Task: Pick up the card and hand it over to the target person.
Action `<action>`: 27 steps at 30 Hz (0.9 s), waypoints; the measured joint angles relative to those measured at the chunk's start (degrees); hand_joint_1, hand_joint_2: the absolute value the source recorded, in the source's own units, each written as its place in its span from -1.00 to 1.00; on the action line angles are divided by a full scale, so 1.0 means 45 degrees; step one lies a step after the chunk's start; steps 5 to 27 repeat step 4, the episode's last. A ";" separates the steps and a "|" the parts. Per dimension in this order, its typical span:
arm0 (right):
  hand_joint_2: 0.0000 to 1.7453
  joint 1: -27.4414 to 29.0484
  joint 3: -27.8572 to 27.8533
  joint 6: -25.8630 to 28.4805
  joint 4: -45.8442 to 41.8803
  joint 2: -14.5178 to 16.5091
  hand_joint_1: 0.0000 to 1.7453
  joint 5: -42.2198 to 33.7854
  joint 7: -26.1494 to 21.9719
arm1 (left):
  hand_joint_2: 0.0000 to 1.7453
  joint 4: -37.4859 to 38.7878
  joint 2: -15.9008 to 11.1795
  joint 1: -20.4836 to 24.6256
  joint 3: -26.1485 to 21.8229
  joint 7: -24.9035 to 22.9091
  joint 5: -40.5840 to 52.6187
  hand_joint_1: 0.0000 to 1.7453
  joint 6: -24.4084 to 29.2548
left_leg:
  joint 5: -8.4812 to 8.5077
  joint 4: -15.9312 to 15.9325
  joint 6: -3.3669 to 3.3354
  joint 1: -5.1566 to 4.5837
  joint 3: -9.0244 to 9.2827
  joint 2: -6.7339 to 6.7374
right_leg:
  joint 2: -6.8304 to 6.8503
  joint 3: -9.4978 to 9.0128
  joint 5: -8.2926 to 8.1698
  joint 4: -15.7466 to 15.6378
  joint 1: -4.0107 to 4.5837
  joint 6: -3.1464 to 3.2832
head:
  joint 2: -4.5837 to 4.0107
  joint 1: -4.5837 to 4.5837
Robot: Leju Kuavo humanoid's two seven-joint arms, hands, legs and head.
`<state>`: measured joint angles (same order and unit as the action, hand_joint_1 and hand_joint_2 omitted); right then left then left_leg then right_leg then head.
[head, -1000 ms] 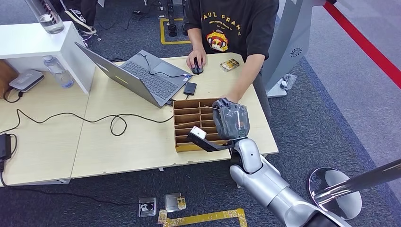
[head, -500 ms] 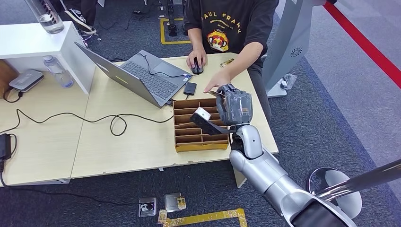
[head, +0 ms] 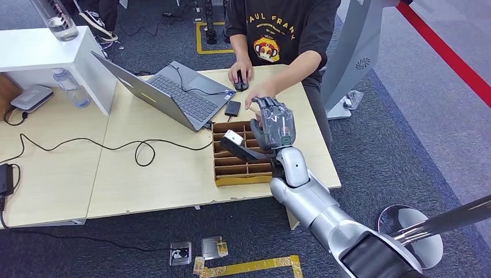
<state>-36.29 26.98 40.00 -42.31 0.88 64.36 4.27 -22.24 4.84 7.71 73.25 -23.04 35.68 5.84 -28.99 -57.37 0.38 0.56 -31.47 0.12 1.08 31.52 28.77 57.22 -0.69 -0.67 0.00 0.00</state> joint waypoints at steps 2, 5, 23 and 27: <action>1.00 0.0109 -0.0125 0.0000 -0.0255 0.0031 -1.00 -0.0115 -0.0229 | -1.00 -0.0001 -0.0001 -0.0008 -0.0040 -0.0001 -0.0036 -1.00 0.0020 | 0.0005 0.0007 0.0000 0.0000 0.0007 0.0001 | -0.0006 -0.0006 -0.0005 -0.0007 0.0000 0.0003 | 0.0000 0.0000; 1.00 0.0247 -0.0276 0.0000 -0.0563 0.0077 -1.00 -0.0269 -0.0510 | -1.00 0.0000 -0.0003 -0.0021 -0.0083 -0.0002 -0.0077 -1.00 0.0041 | 0.0008 0.0013 0.0000 0.0001 0.0014 0.0002 | -0.0010 -0.0013 -0.0009 -0.0013 0.0001 0.0005 | 0.0000 0.0000; 1.00 0.0247 -0.0276 0.0000 -0.0563 0.0077 -1.00 -0.0269 -0.0510 | -1.00 0.0000 -0.0003 -0.0021 -0.0083 -0.0002 -0.0077 -1.00 0.0041 | 0.0008 0.0013 0.0000 0.0001 0.0014 0.0002 | -0.0010 -0.0013 -0.0009 -0.0013 0.0001 0.0005 | 0.0000 0.0000; 1.00 0.0247 -0.0276 0.0000 -0.0563 0.0077 -1.00 -0.0269 -0.0510 | -1.00 0.0000 -0.0003 -0.0021 -0.0083 -0.0002 -0.0077 -1.00 0.0041 | 0.0008 0.0013 0.0000 0.0001 0.0014 0.0002 | -0.0010 -0.0013 -0.0009 -0.0013 0.0001 0.0005 | 0.0000 0.0000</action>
